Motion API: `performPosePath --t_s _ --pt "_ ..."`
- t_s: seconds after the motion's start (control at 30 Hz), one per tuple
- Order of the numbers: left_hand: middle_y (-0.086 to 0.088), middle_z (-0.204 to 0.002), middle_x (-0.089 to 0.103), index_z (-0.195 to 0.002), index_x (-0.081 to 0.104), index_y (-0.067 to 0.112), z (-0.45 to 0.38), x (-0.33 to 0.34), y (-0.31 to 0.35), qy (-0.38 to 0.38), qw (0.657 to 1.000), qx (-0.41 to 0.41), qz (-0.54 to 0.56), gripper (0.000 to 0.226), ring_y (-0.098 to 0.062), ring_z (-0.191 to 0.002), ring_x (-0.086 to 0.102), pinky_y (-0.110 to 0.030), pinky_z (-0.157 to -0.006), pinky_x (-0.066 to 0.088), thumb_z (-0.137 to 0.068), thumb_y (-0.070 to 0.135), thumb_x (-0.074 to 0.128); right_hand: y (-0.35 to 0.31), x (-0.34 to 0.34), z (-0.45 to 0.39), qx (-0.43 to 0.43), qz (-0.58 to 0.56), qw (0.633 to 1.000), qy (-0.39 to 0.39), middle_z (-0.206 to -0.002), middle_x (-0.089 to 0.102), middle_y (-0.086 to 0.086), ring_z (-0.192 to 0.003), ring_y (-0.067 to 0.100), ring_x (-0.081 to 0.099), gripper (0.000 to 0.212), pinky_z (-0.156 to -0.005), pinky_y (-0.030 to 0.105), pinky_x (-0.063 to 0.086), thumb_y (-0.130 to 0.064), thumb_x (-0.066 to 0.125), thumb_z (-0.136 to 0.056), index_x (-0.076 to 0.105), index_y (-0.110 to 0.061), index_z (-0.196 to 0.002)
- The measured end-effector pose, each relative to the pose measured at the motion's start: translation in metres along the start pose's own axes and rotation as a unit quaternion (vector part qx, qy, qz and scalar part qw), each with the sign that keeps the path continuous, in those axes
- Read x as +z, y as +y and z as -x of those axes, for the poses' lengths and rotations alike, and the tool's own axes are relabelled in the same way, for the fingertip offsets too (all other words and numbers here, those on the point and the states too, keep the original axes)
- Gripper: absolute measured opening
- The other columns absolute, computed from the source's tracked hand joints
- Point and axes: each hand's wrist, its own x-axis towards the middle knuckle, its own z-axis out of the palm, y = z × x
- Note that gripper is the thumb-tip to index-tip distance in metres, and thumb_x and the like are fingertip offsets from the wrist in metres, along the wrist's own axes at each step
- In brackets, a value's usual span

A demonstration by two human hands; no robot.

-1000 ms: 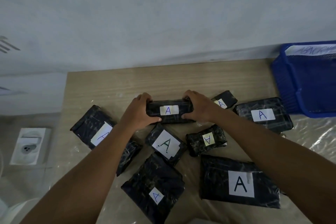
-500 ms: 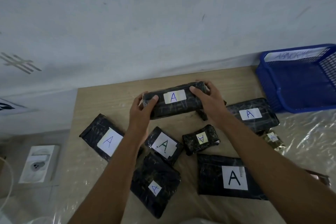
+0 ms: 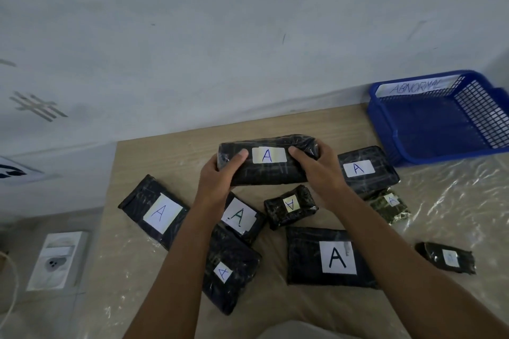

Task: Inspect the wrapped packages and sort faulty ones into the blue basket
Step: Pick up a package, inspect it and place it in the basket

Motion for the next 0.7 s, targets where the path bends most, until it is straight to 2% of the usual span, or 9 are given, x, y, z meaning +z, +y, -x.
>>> performPosePath --t_s 0.1,0.2,0.23,0.27,0.33,0.43,0.5,0.6,0.7 --pt "-0.008 -0.102 0.079 -0.11 0.072 0.009 0.005 0.003 0.002 0.02 0.999 0.02 -0.026 0.022 -0.018 -0.09 0.078 -0.024 -0.072 0.06 -0.089 0.015 0.078 -0.008 -0.004 0.005 0.0 -0.002 1.0 -0.014 -0.104 0.078 0.012 -0.093 0.025 0.077 0.03 -0.075 0.032 0.063 -0.026 0.076 -0.094 0.068 -0.006 -0.116" --pt "-0.01 -0.101 0.079 -0.103 0.073 0.01 0.005 0.005 0.004 0.049 0.998 0.024 -0.014 0.017 -0.021 -0.09 0.078 -0.028 -0.073 0.062 -0.088 0.01 0.079 -0.007 -0.009 0.009 0.031 -0.032 0.996 -0.071 -0.122 0.073 0.01 -0.108 0.027 0.074 0.074 -0.093 0.048 0.061 -0.044 0.087 -0.08 0.054 -0.014 -0.14" --pt "-0.01 -0.101 0.079 -0.102 0.074 0.011 0.005 0.005 0.006 0.054 0.998 0.022 -0.01 0.016 -0.023 -0.092 0.077 -0.03 -0.076 0.062 -0.087 0.009 0.079 -0.006 -0.011 0.011 0.033 -0.037 0.995 -0.083 -0.125 0.071 0.007 -0.11 0.025 0.074 0.082 -0.095 0.05 0.06 -0.042 0.09 -0.077 0.049 -0.021 -0.145" --pt "-0.01 -0.101 0.079 -0.101 0.074 0.011 0.005 0.005 0.007 0.056 0.998 0.017 -0.005 0.015 -0.023 -0.093 0.077 -0.032 -0.078 0.061 -0.087 0.009 0.079 -0.005 -0.012 0.014 0.023 -0.039 0.995 -0.09 -0.125 0.07 0.006 -0.109 0.024 0.074 0.083 -0.094 0.048 0.06 -0.035 0.09 -0.077 0.047 -0.026 -0.146" --pt "-0.008 -0.1 0.08 -0.103 0.074 0.011 0.006 0.003 0.008 0.043 0.999 0.008 -0.007 0.017 -0.022 -0.093 0.077 -0.031 -0.078 0.06 -0.086 0.012 0.08 -0.003 -0.013 0.017 -0.012 -0.028 0.997 -0.073 -0.123 0.069 0.005 -0.109 0.023 0.073 0.07 -0.093 0.045 0.061 -0.019 0.086 -0.082 0.051 -0.032 -0.141" --pt "-0.009 -0.107 0.079 -0.113 0.07 0.008 0.011 0.002 0.01 -0.013 1.0 -0.005 0.001 0.032 -0.02 -0.095 0.077 -0.028 -0.079 0.06 -0.085 0.018 0.081 -0.002 -0.012 0.018 -0.033 -0.02 0.998 -0.044 -0.122 0.069 0.009 -0.112 0.025 0.071 0.052 -0.096 0.049 0.06 -0.011 0.082 -0.087 0.058 -0.027 -0.13" --pt "-0.012 -0.111 0.078 -0.118 0.068 0.003 0.014 0.002 0.009 -0.04 0.999 -0.006 0.011 0.042 -0.023 -0.1 0.076 -0.029 -0.083 0.06 -0.081 0.016 0.082 -0.002 -0.013 0.018 -0.013 -0.039 0.998 -0.041 -0.122 0.07 0.012 -0.111 0.028 0.072 0.049 -0.095 0.052 0.06 -0.01 0.081 -0.088 0.058 -0.022 -0.129" --pt "-0.011 -0.108 0.078 -0.114 0.07 0.004 0.012 0.002 0.007 -0.022 1.0 0.01 -0.004 0.032 -0.024 -0.101 0.075 -0.03 -0.081 0.061 -0.083 0.002 0.079 -0.004 -0.017 0.019 0.0 -0.062 0.995 -0.074 -0.122 0.071 0.013 -0.11 0.03 0.073 0.051 -0.096 0.055 0.059 -0.014 0.083 -0.086 0.056 -0.019 -0.129" --pt "-0.01 -0.099 0.08 -0.106 0.072 0.005 0.011 0.003 0.008 0.006 1.0 -0.003 0.021 0.025 -0.023 -0.091 0.077 -0.025 -0.069 0.061 -0.084 -0.007 0.074 -0.003 -0.019 0.022 0.017 -0.068 0.989 -0.13 -0.122 0.073 0.007 -0.113 0.028 0.072 0.073 -0.099 0.054 0.057 -0.028 0.091 -0.074 0.053 -0.03 -0.136"
